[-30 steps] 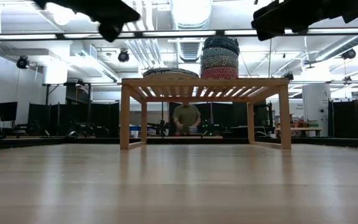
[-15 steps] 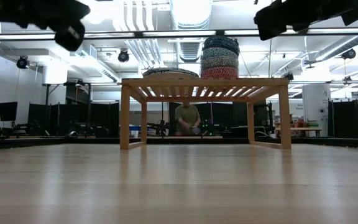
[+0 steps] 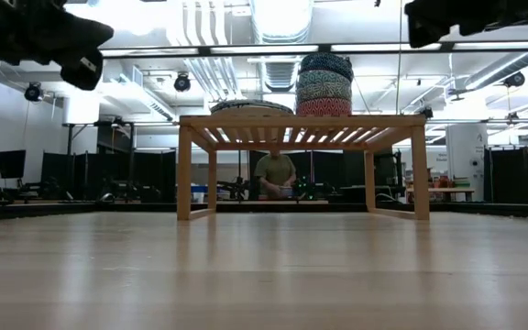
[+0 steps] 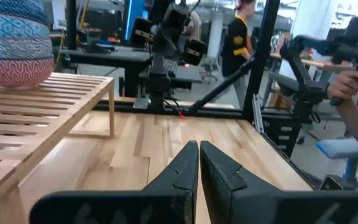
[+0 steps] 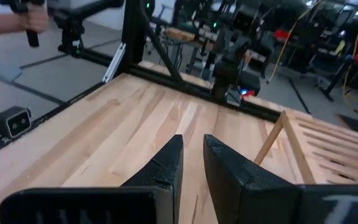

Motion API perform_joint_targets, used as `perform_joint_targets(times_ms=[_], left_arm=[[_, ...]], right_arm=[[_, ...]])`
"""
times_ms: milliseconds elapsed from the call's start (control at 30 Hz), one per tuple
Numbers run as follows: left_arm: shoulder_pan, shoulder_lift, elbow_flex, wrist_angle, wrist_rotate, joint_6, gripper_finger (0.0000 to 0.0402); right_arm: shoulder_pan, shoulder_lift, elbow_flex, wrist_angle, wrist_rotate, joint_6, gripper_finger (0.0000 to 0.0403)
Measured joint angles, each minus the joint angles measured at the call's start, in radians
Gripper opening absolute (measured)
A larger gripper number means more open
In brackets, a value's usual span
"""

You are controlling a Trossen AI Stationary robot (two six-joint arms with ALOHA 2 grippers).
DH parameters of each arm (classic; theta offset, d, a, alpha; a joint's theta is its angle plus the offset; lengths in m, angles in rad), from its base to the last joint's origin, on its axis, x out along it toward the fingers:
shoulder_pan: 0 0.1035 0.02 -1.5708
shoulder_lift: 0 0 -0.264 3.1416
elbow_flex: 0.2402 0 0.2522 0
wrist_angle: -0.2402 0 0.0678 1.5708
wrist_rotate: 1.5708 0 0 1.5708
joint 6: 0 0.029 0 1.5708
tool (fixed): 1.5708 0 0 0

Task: Place and stack bowls onto a shelf
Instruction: Return to Home Position

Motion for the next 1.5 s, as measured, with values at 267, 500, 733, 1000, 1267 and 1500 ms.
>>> perform_joint_targets(times_ms=[267, 500, 733, 1000, 1267, 1500], left_arm=[[0.0, -0.149, -0.091, 0.0, -0.022, -0.005, 0.0], [0.0, -0.245, -0.151, -0.001, -0.025, -0.007, 0.0], [0.0, -0.292, -0.193, -0.014, -0.029, -0.036, 0.0], [0.0, -0.293, -0.193, -0.016, -0.043, -0.036, 0.0], [0.003, -0.29, -0.194, -0.025, -0.072, -0.029, 0.0], [0.004, -0.29, -0.194, -0.027, -0.077, -0.026, 0.0]], right_arm=[[0.0, -0.121, -0.053, -0.004, 0.001, 0.007, 0.0054], [0.0, -0.222, -0.086, -0.034, 0.002, 0.019, 0.0054], [0.0, -0.375, -0.116, -0.128, 0.083, 0.036, 0.0054], [0.0, -0.579, -0.154, -0.202, 0.085, 0.052, 0.0054], [0.0, -0.553, -0.157, -0.225, 0.109, 0.058, 0.0054], [0.0, -0.578, -0.234, -0.16, 0.106, 0.085, 0.0054]])
